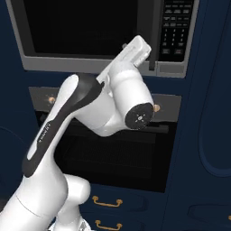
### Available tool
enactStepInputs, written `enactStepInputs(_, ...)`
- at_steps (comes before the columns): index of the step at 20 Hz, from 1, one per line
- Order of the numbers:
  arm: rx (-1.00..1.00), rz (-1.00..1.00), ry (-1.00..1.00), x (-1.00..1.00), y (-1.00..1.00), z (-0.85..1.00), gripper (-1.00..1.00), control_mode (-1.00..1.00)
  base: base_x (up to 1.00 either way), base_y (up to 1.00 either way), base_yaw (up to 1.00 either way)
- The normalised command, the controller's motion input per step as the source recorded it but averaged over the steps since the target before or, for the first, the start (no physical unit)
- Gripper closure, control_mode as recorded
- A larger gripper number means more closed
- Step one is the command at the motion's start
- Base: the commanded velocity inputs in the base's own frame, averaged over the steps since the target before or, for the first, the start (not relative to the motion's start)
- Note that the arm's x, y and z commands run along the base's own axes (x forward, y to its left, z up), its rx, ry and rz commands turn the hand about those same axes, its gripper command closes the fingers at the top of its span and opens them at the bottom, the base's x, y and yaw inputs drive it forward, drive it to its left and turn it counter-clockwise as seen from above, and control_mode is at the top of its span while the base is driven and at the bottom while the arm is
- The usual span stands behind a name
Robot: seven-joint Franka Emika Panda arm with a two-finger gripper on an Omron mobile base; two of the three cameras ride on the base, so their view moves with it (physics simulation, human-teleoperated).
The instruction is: Pick the broccoli from the sink and place it in the bowl. Then pick the bowl and place it in the microwave. Then close the microwave door and press the start button.
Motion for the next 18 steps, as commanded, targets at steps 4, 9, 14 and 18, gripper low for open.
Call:
enactStepInputs(4, 0.02, 0.04, 0.02, -0.27, -0.95, -0.41, -1.00, -1.00, 0.00, 0.00, 0.00)
enactStepInputs(9, 0.01, 0.10, 0.04, 0.53, -0.28, -0.37, -1.00, -1.00, 0.00, 0.00, 0.00)
enactStepInputs(14, 0.02, 0.10, 0.00, 0.66, -0.19, -0.05, -1.00, -1.00, 0.00, 0.00, 0.00)
enactStepInputs(18, 0.00, 0.09, 0.01, 0.66, -0.19, 0.00, -1.00, -1.00, 0.00, 0.00, 0.00)
